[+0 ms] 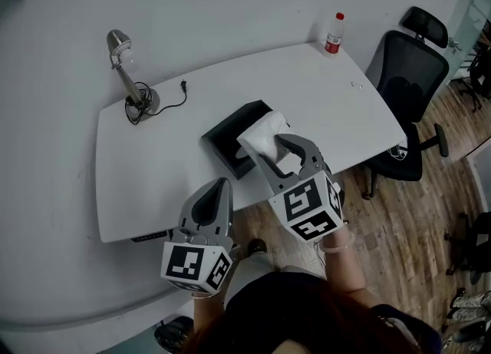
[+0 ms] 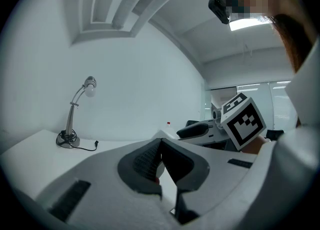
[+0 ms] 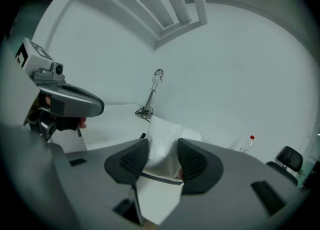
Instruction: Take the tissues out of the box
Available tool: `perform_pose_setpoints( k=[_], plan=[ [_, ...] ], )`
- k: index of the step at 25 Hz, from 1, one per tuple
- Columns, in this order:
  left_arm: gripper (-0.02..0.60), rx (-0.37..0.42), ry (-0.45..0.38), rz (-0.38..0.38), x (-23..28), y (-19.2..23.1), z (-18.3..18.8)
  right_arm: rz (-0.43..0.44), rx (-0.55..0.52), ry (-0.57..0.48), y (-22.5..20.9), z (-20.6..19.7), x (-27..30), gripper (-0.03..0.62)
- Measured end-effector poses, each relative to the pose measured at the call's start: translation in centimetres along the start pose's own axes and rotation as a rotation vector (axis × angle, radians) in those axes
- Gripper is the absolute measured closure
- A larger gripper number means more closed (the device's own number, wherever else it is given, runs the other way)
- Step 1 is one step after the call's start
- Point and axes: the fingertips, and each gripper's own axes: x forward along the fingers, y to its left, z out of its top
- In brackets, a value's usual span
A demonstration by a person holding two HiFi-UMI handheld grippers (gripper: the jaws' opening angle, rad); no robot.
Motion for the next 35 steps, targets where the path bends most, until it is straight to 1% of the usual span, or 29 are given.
perform_pose_setpoints(
  k=[13,18,27,35],
  plan=[
    [0.560,0.045,-0.022,0.017,-3.7,-5.8,0.4,-0.001,-0.014,-0.117,1.3,0.5,-7.9,0.399],
    [0.560,0.067,-0.024,0.025,-5.4,-7.7,0.3,0.009,-0.001,-0.176,2.5,0.6,-11.0,0.399],
    [0.560,0.094,-0.038,0.027,-8.1,-11.0,0.6,-0.005,0.020,-0.228,3.5,-0.1,-15.9,0.401],
    [0.560,0.110,-0.037,0.027,-10.2,-13.4,0.4,0.010,0.060,-0.291,4.8,-0.5,-19.7,0.401]
  ],
)
